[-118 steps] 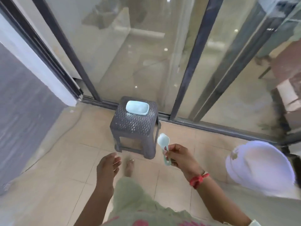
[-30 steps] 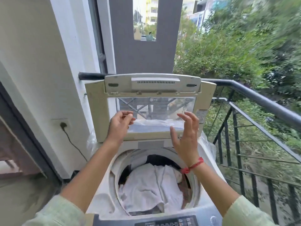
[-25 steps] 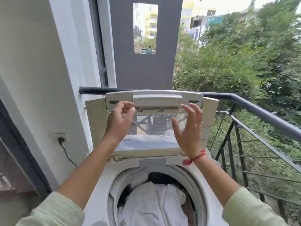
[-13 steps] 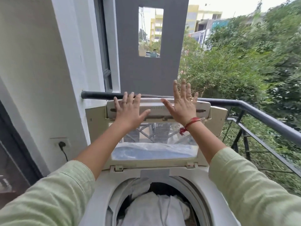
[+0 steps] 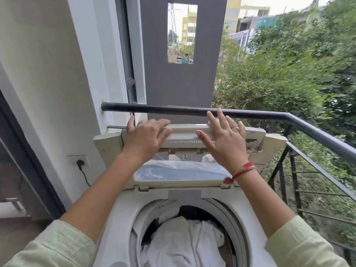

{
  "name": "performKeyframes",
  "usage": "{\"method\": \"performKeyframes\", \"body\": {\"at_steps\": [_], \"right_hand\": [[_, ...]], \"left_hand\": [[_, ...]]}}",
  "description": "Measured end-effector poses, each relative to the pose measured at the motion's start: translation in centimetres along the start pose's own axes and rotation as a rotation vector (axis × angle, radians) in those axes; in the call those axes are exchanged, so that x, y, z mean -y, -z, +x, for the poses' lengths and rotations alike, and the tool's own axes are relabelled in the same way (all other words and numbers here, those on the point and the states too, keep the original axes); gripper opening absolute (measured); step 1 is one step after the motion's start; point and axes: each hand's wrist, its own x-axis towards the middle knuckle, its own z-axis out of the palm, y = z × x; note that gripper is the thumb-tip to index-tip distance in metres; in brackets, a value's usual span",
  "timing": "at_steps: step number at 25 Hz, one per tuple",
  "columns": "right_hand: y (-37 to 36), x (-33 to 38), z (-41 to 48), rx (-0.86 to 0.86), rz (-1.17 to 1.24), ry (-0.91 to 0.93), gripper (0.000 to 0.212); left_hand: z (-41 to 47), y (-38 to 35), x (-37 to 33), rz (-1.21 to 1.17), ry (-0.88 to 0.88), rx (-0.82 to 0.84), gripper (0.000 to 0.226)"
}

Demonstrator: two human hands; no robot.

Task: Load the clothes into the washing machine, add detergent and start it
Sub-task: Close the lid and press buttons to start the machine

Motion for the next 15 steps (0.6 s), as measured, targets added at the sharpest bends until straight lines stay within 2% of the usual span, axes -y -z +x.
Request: {"method": "performKeyframes", "body": {"at_steps": [3, 6, 11, 13, 15], "right_hand": [[0.9, 0.5, -5.4, -0.109, -0.035, 0.033, 0.07], [2.2, -0.1, -10.1, -0.104, -0.069, 0.141, 0.059], [3.3, -1.2, -14.9, 0.255, -0.025, 0.385, 0.058], [3.2, -1.3, -16.6, 0.351, 0.03, 0.426, 0.062], [2.4, -1.4, -19.1, 0.452, 0.09, 0.436, 0.061]], "left_hand": [[-4.4, 1.1, -0.2, 0.073, -0.098, 0.074, 0.06], [-9.5, 1.1, -0.5, 0.104, -0.223, 0.062, 0.067], [-16.3, -0.9, -1.1, 0.123, -0.329, 0.083, 0.047], [-18.6, -1.7, -1.4, 0.114, -0.326, 0.163, 0.045], [-21.1, -2.5, -1.9, 0.096, -0.29, 0.316, 0.043]]}}
